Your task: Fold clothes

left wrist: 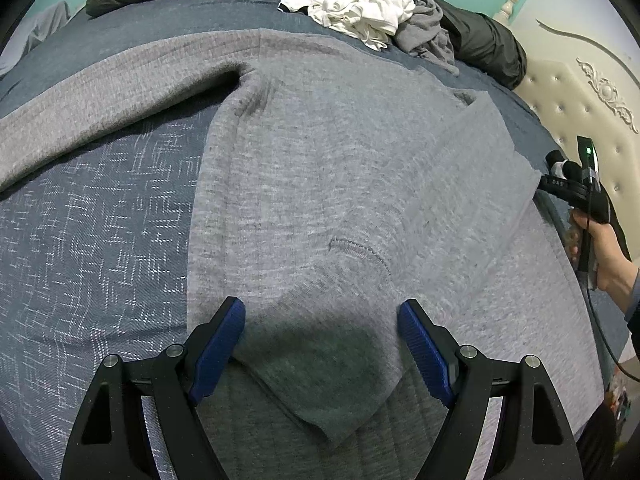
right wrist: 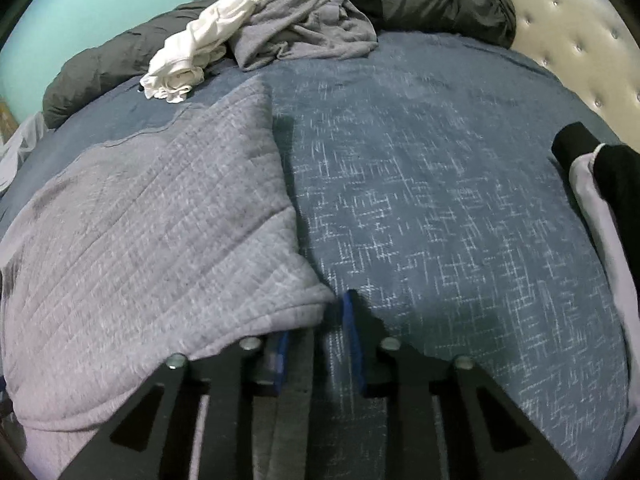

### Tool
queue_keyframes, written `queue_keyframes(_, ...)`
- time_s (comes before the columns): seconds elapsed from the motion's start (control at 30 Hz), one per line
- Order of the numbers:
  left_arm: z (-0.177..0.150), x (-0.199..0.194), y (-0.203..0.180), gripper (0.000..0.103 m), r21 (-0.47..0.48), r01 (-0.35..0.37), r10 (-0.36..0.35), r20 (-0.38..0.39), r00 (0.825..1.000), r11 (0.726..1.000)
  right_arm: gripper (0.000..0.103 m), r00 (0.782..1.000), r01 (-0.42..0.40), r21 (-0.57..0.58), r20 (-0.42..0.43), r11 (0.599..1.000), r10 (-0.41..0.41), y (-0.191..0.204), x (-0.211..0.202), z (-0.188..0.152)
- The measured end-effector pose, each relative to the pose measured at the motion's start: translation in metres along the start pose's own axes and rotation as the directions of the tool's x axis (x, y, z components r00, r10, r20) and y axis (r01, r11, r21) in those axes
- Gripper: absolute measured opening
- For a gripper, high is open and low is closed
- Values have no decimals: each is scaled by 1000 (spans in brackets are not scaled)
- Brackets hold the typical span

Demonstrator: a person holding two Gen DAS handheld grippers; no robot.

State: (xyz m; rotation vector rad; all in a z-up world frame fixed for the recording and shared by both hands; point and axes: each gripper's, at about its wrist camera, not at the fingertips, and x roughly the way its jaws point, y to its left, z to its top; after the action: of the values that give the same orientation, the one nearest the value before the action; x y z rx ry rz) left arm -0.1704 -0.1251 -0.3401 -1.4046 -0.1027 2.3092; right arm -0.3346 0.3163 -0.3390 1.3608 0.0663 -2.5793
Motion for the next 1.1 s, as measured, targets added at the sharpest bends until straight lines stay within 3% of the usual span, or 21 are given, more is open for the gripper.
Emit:
queue_keyframes(0.3,4,-8,1,83,-15,4,-4,11,1000,1000,23,999,-34,-14,-39,999,34,-6,-2,-6)
queue_keyframes(0.4,10,-20,4,83,-32,14,-13,48,999,999,24,997,-56,-15,-62,998,55,-18,-16,-10)
queue_keyframes(0.53,19,-24,5,83,-40,24,-22,63,998,999,24,999,-36,-19,-28,999,36,-35,-41,-2)
queue_keyframes(0.6,24,-20,5,84,-34,18,-16,61,998,999,26,999,-43,-8,-9,999,43,-36,-50,13)
queue_keyframes(0.67,31,-15,2,84,-27,14,-12,64,998,1000,37,999,-50,0,8,999,50,-29,-55,32)
queue_keyframes(0.73,36,-11,0,84,-11,13,-13,66,998,1000,41,997,-75,3,16,997,75,-16,-55,53)
queue_keyframes(1.1,43,5,-3,84,21,15,-17,71,997,1000,41,995,-42,-4,-95,999,41,54,2,146)
